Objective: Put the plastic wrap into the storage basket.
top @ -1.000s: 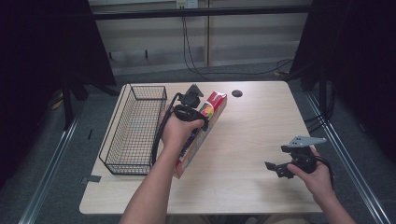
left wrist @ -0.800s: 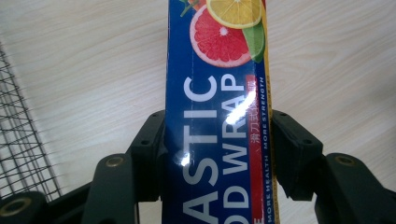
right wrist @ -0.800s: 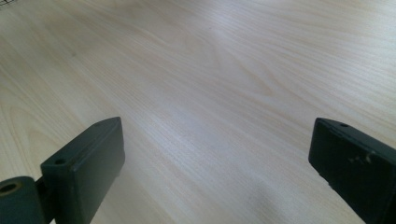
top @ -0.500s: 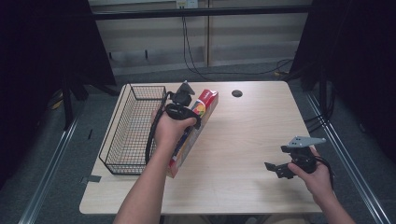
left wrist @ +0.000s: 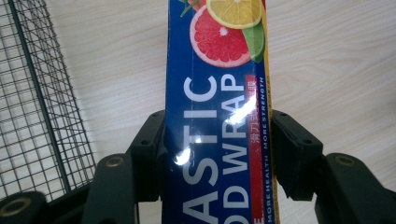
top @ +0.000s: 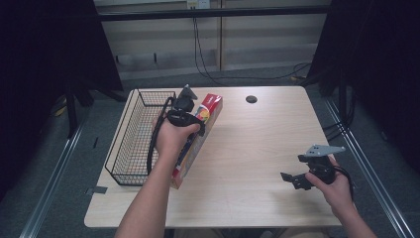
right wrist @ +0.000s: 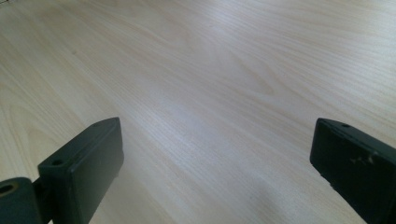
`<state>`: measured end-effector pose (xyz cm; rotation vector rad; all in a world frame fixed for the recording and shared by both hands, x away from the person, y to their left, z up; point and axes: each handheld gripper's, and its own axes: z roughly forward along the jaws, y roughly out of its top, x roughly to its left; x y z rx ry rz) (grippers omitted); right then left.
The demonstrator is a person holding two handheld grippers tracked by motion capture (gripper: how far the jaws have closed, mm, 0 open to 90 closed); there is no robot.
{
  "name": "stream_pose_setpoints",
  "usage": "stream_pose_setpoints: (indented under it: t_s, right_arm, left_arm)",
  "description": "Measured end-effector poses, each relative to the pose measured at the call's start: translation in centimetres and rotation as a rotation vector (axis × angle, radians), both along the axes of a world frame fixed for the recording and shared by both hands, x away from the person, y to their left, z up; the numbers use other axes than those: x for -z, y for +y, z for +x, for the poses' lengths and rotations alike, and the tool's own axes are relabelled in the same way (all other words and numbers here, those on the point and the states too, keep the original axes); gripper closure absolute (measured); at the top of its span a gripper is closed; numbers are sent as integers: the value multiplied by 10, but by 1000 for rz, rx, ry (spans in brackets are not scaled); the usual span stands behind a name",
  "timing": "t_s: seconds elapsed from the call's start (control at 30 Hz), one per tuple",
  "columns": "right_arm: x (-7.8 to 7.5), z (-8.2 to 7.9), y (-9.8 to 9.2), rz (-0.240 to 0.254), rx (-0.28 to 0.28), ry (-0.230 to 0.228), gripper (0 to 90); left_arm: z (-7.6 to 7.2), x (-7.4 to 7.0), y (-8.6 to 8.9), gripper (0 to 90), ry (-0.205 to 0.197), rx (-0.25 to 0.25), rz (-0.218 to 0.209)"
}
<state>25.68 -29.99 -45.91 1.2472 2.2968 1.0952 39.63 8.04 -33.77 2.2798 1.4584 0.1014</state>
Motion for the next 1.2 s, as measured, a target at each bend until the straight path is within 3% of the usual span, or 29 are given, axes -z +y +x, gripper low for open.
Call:
stream_pose_setpoints:
  t_s: [0.8, 1.2]
  right_arm:
    - [0, 0, 0, -1, -9, -1, 27]
    - [0, 0, 0, -2, -13, 1, 28]
  left_arm:
    - [1, -10, 27, 443, 1, -60, -6]
    - [1, -9, 40, 443, 18, -95, 10]
